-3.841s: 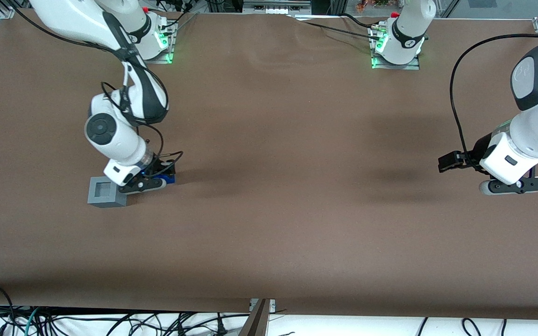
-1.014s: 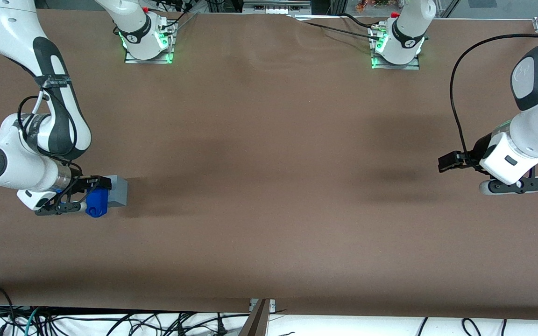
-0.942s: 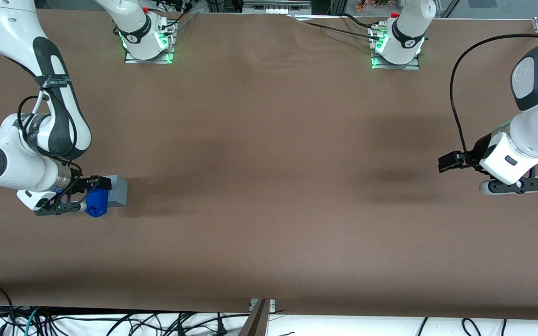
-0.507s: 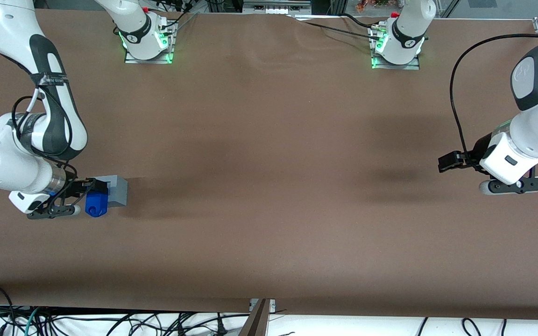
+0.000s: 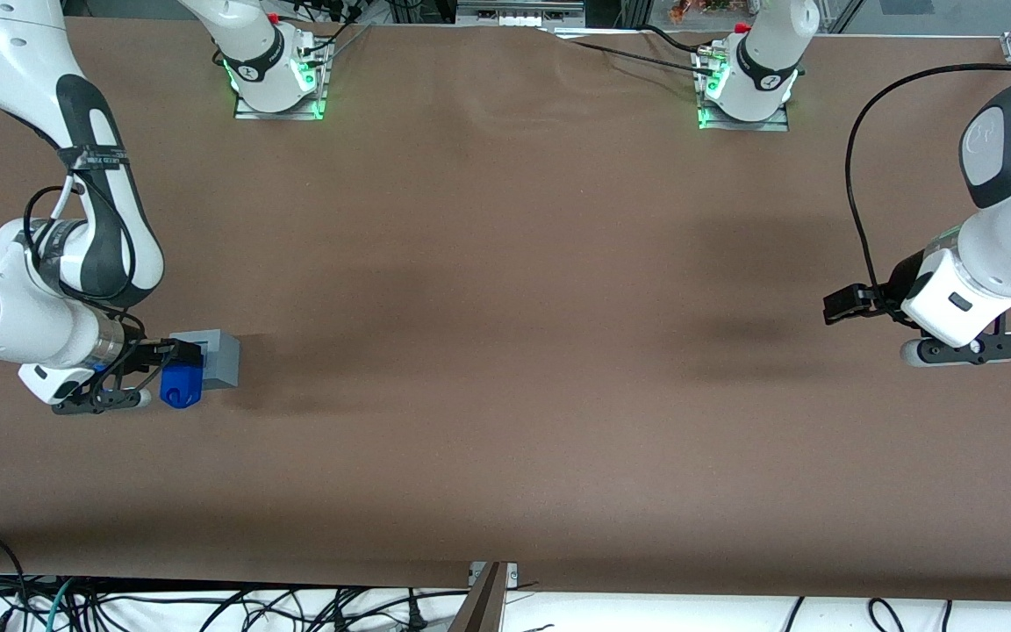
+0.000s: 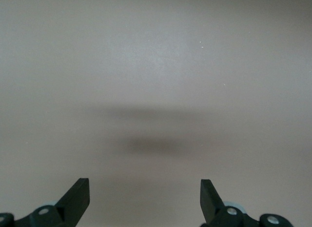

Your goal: Insert blue part into gray base with right arm

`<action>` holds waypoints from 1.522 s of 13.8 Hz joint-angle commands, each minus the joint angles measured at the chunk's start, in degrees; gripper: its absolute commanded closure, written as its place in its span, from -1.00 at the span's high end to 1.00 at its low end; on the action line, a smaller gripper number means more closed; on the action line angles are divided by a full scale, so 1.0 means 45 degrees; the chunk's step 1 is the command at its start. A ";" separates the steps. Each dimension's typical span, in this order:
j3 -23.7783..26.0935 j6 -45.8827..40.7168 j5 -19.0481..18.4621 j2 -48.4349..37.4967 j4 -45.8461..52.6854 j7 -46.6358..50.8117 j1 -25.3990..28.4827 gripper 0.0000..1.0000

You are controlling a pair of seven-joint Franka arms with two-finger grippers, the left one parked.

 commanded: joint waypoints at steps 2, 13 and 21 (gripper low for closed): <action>0.0079 -0.0059 0.0030 0.0414 0.0630 -0.0131 -0.0116 0.09; 0.0216 -0.2032 0.0128 0.0394 0.2116 0.4158 0.2574 -0.95; 0.0216 0.1948 0.0167 0.1488 -0.0049 0.5553 0.3673 -0.67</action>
